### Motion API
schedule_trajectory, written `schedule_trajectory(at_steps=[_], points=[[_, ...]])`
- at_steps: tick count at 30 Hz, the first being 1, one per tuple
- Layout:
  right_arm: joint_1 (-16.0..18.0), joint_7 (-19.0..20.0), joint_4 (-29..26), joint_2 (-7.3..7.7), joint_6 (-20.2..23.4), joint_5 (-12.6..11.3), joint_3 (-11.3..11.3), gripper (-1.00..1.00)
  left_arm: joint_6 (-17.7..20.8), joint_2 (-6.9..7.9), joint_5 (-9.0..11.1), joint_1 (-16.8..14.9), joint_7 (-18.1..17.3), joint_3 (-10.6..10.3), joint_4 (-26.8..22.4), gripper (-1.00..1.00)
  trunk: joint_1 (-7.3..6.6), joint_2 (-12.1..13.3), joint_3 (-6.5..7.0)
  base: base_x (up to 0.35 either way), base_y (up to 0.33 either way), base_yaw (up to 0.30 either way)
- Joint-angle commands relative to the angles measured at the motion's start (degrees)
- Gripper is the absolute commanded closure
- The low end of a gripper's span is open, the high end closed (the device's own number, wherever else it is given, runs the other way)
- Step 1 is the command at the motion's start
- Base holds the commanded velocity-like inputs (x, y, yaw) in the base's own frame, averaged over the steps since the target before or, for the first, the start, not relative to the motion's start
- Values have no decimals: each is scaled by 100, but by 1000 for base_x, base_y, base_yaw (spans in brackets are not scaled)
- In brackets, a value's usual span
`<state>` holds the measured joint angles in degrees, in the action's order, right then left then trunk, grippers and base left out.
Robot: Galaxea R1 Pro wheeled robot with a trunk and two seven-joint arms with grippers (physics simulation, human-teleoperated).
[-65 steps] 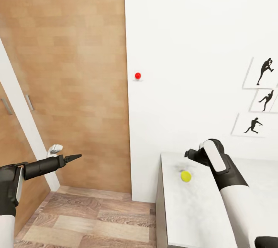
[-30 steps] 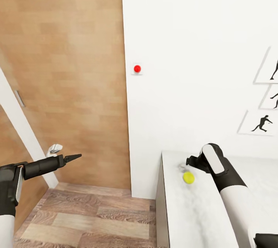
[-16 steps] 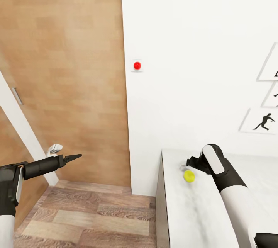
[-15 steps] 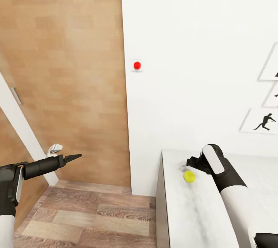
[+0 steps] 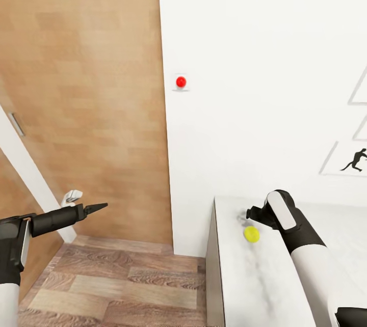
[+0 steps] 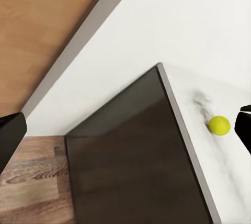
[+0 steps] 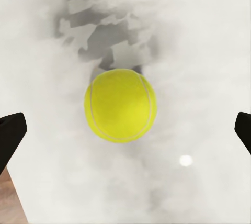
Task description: Put all the toys in the child's room - the three board games (two on the bed and one on the table), the two jigsaw puzzles on the table, and the tennis ball on the table - inside the toy box on the table in the child's room.
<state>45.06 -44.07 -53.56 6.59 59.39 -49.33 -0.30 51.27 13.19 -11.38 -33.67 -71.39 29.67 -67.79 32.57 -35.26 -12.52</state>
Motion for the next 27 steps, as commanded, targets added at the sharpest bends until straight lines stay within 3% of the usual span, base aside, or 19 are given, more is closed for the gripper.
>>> schedule_trajectory(at_steps=[1, 27], points=[[4, -58, -5, 1, 13, -60, 1, -100, 50, -2, -58, -8, -59, 12, -5, -100, 2, -9, -20, 1, 0, 0], [11, -49, -5, -1, -203, -52, -5, -100, -106, -1, -57, -8, -104, 12, -6, -100, 2, -9, -266, 0, 0, 0]])
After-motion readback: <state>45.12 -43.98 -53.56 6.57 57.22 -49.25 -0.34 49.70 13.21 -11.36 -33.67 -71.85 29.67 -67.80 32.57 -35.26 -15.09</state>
